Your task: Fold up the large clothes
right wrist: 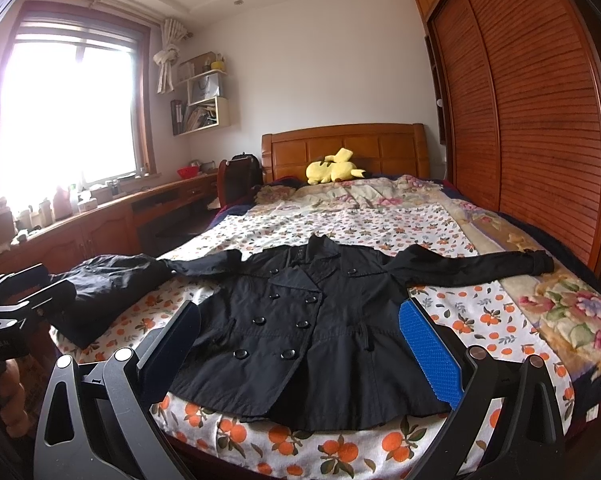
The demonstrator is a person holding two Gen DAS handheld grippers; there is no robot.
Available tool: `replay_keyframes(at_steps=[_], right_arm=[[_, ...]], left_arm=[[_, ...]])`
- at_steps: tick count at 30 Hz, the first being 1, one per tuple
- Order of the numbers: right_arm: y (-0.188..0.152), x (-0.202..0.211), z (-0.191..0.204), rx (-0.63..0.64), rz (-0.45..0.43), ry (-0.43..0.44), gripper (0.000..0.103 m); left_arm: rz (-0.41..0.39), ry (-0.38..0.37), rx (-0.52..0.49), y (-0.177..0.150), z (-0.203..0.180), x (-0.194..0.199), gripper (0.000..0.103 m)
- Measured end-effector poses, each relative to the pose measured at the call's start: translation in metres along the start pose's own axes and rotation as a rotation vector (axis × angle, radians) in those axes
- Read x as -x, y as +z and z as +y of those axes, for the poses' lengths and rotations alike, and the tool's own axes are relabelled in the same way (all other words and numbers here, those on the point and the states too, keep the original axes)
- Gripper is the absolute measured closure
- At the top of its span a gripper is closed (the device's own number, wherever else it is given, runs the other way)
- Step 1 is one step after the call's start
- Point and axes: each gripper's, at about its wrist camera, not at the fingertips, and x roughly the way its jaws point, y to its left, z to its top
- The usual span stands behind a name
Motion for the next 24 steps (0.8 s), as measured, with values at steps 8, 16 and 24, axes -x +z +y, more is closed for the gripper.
replay_keyframes(at_steps=[8,16,24], right_arm=[[-0.006,-0.011,0.0,0.005,0.023,-0.003,0.007],[-0.014,-0.031,0.001,0.014,0.052,0.0,0.006],[-0.018,-0.059,0.004,0.026,0.074,0.019,0.006]], left_arm=[[0.025,-0.008,0.014,-0.008,0.006,-0.014,0.002],[0.059,-0.009,0.027,-0.02,0.015,-0.035,0.002],[0.088,0.014,0.039,-0.029,0.033,-0.061,0.002]])
